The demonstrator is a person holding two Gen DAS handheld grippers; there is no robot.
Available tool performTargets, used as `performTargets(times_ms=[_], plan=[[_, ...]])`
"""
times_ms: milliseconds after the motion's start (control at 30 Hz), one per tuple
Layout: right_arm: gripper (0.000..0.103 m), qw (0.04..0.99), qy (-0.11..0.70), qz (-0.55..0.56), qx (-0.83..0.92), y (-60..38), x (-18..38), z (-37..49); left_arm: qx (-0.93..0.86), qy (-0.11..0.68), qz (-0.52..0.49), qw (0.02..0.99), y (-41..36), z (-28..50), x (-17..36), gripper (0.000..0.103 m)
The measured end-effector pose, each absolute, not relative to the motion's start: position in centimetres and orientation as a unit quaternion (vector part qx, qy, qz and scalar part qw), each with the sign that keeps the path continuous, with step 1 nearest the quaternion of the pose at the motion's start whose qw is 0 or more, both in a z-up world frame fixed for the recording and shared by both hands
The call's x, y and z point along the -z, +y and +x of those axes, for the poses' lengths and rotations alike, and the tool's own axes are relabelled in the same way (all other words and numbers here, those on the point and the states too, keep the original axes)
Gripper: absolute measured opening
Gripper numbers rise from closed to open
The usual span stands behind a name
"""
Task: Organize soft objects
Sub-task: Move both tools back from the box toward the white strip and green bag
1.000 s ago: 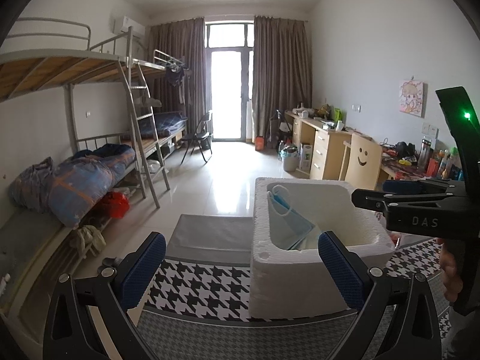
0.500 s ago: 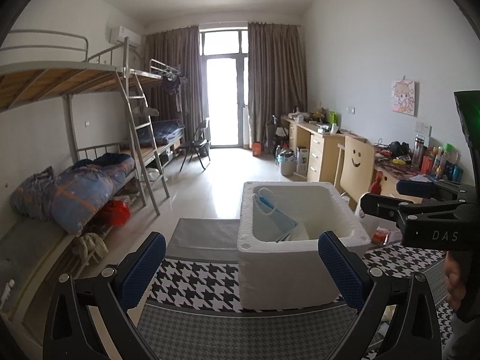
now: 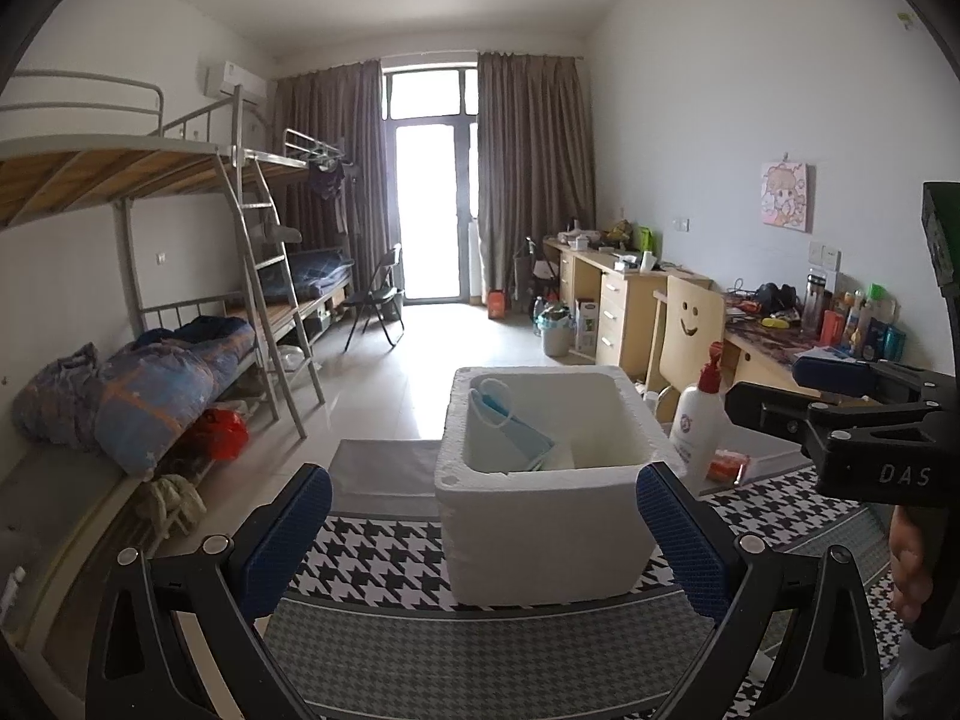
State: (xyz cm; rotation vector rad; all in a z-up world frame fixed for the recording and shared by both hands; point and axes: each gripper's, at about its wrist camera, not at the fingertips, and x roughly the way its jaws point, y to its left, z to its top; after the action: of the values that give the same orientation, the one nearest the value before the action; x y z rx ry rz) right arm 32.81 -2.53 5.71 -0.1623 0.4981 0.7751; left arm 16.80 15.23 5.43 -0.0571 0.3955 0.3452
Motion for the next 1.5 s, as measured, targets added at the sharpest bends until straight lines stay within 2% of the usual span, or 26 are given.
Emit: performTargets(times_ms=[933,1500], plan=[[0.091,0.911,0.209,-0.057,-0.352,-9.0,-6.1,27.9,-0.142,0.175,-0.023,0.974,11.0,12.5,-6.0,0.102],[0.091,0.916,0.206,-0.046,-0.341,-12.0,-4.1,25.7,-0.123,0.163,-0.03,0.978,9.0,10.7,-4.4,0.102]])
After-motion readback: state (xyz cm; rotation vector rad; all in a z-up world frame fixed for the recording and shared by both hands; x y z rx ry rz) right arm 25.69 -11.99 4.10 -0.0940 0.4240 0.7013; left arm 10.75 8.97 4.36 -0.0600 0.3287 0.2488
